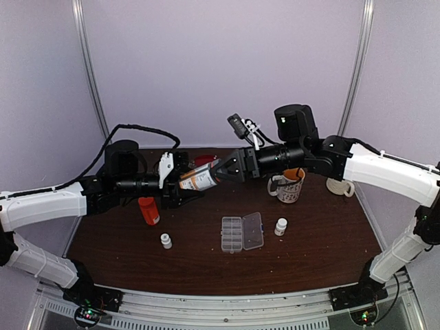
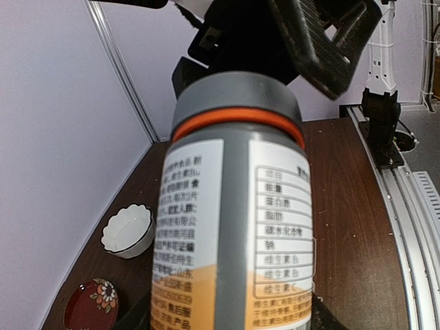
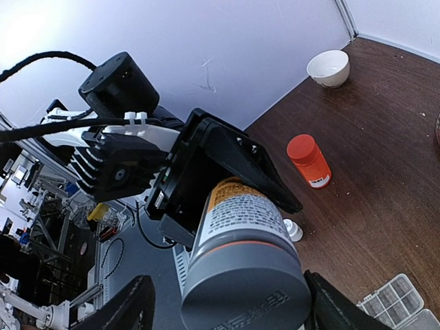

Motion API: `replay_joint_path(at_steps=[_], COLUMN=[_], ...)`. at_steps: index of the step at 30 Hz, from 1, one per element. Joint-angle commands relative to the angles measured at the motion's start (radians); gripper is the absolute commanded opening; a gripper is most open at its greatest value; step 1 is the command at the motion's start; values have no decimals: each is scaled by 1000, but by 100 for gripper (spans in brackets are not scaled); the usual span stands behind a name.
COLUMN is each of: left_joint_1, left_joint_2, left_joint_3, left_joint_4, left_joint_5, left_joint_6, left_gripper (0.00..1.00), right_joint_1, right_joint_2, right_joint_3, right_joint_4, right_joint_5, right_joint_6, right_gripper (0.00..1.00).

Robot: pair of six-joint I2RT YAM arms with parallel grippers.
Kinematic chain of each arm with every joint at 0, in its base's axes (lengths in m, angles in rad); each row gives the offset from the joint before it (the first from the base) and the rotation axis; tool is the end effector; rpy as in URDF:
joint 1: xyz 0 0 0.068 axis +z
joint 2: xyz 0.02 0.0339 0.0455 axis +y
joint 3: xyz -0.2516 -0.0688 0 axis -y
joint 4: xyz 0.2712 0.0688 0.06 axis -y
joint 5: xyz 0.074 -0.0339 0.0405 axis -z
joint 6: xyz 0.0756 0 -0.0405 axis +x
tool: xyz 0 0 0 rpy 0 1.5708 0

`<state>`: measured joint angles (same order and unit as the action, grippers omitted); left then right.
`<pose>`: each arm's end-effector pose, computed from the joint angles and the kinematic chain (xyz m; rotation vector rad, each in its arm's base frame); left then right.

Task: Sort the pills into containers
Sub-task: Unscrew the lid of the pill bottle.

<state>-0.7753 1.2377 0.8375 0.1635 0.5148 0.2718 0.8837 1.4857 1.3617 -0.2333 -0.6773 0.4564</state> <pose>0.2216 -0.2693 0.2681 1.2326 1.3831 -0.8183 0.2169 0.3390 0.3437 -0.9503 1.9503 1.4902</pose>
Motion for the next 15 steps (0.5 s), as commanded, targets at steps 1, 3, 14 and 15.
replay_joint_path(at_steps=[1,3,14,15], left_joint_1=[0,0,0,-1], left_joint_2=[-13,-11,-6,-2], left_joint_3=[0,-1,-2,-3], left_joint_4=[51,50,66,74], left_joint_5=[0,-1,15,23], left_joint_6=[16,17,7,1], left_gripper=[2,2,0,0], right_joint_1=[-2,-2,-2,-2], right_joint_2=[16,21,1,-14], right_joint_3=[51,65,71,66], right_joint_4=[-4,-25,-66,-78], right_joint_5=[10,17,-58,-50], right_joint_6=[-2,-15,-197,-259], right_gripper=[71,65,30,26])
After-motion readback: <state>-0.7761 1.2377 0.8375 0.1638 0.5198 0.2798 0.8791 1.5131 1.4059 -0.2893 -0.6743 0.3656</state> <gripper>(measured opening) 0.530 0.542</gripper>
